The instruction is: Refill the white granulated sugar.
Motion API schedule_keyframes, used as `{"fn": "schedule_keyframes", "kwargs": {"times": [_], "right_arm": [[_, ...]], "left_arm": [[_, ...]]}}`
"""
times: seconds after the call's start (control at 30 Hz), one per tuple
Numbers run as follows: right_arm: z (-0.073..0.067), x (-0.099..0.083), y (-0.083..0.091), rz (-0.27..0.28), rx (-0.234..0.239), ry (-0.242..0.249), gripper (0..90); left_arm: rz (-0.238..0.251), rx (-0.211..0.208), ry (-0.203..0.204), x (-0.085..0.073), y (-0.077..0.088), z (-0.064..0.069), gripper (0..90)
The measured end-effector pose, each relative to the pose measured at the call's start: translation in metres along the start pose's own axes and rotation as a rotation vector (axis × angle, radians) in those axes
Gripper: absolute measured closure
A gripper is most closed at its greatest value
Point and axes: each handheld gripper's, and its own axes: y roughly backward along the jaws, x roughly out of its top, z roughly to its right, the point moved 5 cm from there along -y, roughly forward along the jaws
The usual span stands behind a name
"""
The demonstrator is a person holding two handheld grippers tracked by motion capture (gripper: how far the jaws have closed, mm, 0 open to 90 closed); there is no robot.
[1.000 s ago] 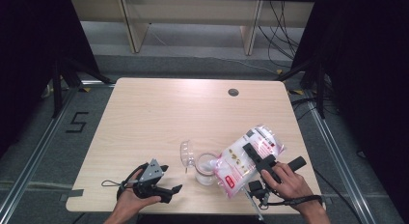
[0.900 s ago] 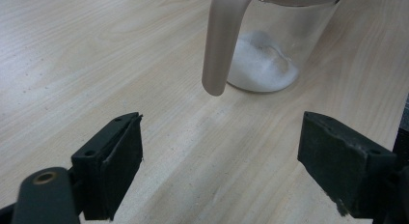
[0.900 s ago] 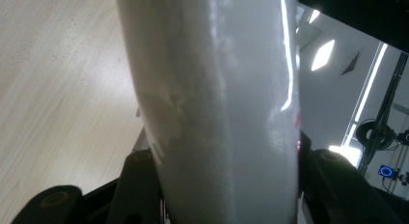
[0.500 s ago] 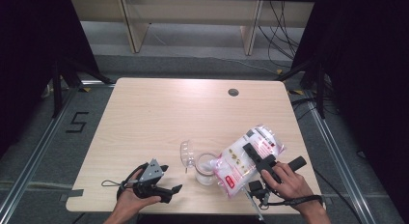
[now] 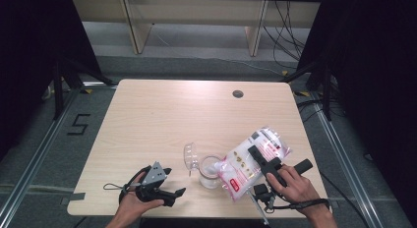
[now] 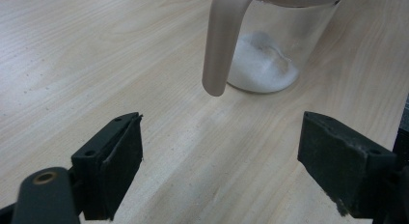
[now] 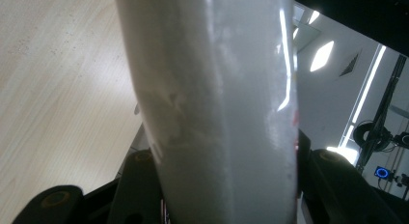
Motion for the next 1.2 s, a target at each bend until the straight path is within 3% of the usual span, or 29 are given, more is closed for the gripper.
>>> {"fn": "schedule_keyframes", "kwargs": {"times": [0.07, 0.1, 0.97, 1.2], "right_arm": [[-0.0001, 0.0000, -0.0002, 0.001, -0.001, -0.002, 57.5], [-0.0004, -0.0001, -0.0002, 0.002, -0.001, -0.006, 57.5], [-0.0047, -0.0032, -0.0015, 0.012, 0.014, -0.057, 60.1], [-0.0049, -0.0034, -0.0039, 0.028, 0.018, -0.044, 60.7]], "left_arm": [[0.002, 0.000, 0.000, 0.0000, -0.0002, 0.0000, 15.7], [0.023, -0.010, 0.026, 0.0010, -0.0011, 0.0026, 15.7], [0.027, -0.010, 0.026, 0.0012, -0.0010, 0.0027, 15.7], [0.022, -0.009, 0.026, 0.0012, -0.0008, 0.0026, 15.7]]}}
